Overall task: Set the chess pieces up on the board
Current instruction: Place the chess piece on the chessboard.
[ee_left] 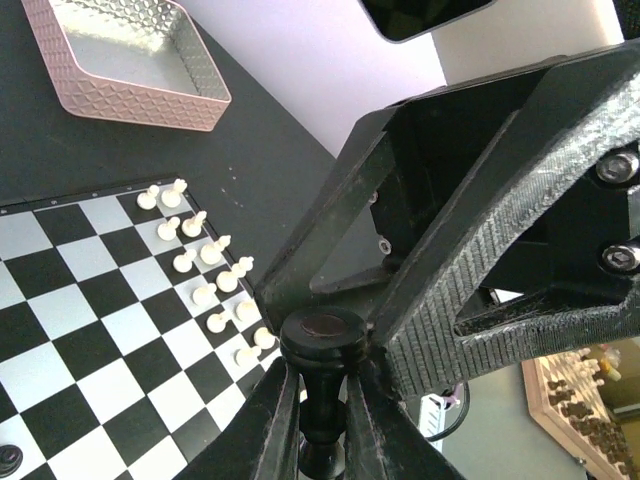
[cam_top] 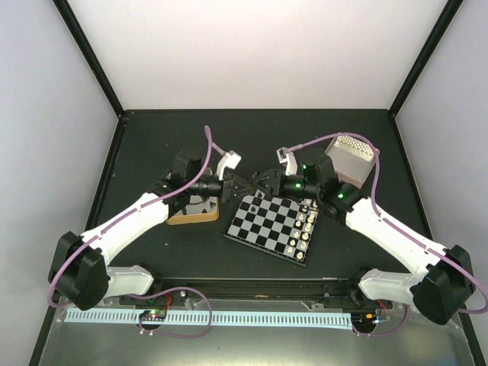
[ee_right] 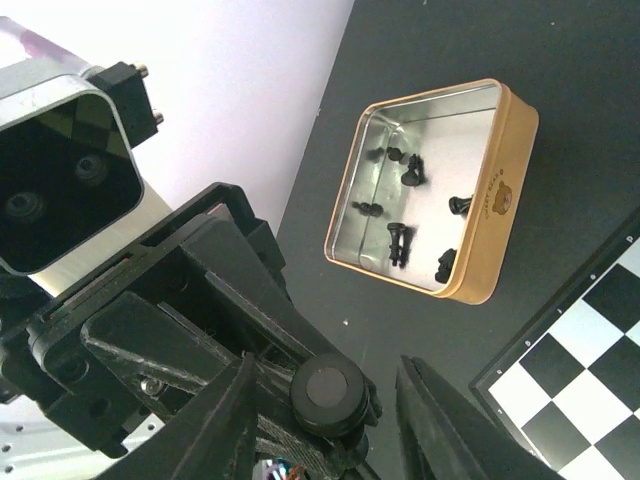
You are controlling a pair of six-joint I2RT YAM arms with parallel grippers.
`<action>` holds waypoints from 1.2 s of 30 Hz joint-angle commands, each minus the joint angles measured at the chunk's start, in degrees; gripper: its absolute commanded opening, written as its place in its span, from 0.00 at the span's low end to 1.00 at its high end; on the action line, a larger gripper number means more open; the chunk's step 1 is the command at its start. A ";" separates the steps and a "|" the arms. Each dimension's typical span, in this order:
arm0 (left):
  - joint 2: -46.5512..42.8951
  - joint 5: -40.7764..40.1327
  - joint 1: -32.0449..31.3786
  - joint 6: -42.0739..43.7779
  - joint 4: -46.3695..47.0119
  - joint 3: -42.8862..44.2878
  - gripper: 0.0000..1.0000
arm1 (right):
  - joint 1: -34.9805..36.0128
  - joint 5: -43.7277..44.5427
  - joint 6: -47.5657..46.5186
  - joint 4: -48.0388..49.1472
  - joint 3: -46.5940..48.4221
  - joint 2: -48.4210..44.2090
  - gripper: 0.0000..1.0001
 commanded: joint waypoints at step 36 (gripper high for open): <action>-5.46 -2.09 -1.20 -1.38 4.05 -0.09 0.28 | -0.05 -4.74 18.28 15.14 -4.65 -1.36 0.08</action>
